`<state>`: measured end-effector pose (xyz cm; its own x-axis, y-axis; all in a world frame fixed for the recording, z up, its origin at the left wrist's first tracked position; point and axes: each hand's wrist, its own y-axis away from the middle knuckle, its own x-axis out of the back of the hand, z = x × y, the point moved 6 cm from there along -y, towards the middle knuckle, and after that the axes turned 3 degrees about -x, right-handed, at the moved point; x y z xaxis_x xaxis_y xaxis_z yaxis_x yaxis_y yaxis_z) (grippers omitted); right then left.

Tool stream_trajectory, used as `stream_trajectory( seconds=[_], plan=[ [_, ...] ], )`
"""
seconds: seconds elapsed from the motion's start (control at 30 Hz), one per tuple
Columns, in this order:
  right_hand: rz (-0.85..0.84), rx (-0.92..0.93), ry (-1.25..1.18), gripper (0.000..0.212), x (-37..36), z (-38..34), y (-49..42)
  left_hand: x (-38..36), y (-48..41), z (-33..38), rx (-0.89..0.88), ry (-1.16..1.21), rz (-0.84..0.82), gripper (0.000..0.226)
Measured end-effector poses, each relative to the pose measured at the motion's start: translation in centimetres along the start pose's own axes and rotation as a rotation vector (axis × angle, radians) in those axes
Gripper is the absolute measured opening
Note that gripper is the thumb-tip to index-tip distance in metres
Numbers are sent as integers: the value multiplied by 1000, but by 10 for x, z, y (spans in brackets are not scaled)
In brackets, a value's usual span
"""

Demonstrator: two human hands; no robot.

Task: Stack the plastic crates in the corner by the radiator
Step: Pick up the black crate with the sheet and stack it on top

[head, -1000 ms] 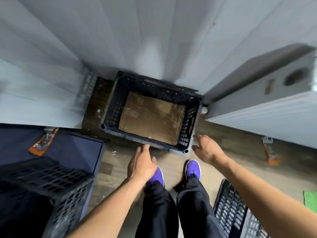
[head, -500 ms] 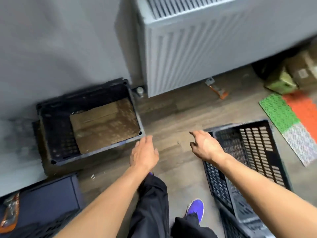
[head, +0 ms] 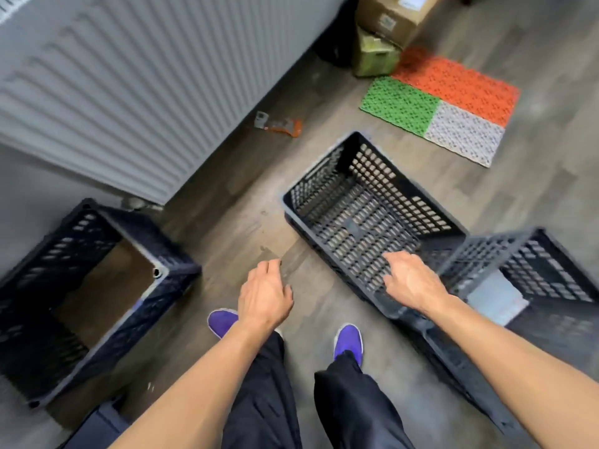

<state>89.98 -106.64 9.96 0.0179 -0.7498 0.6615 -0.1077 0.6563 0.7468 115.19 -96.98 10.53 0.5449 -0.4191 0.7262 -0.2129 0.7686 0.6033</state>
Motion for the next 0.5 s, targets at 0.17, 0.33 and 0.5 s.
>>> stream_trajectory(
  seconds=[0.17, 0.33, 0.5],
  plan=[
    [-42, -169, -151, 54, -22, 106, 31, -43, 7, 78, -142, -105, -75, 53],
    [-44, -281, -293, 55, -52, 168, 64, -74, 16, 141, -278, -194, -149, 52],
    [-18, -417, -465, 54, -89, 206, 96, -111, 24, 182, -460, -364, -248, 48]
  ],
)
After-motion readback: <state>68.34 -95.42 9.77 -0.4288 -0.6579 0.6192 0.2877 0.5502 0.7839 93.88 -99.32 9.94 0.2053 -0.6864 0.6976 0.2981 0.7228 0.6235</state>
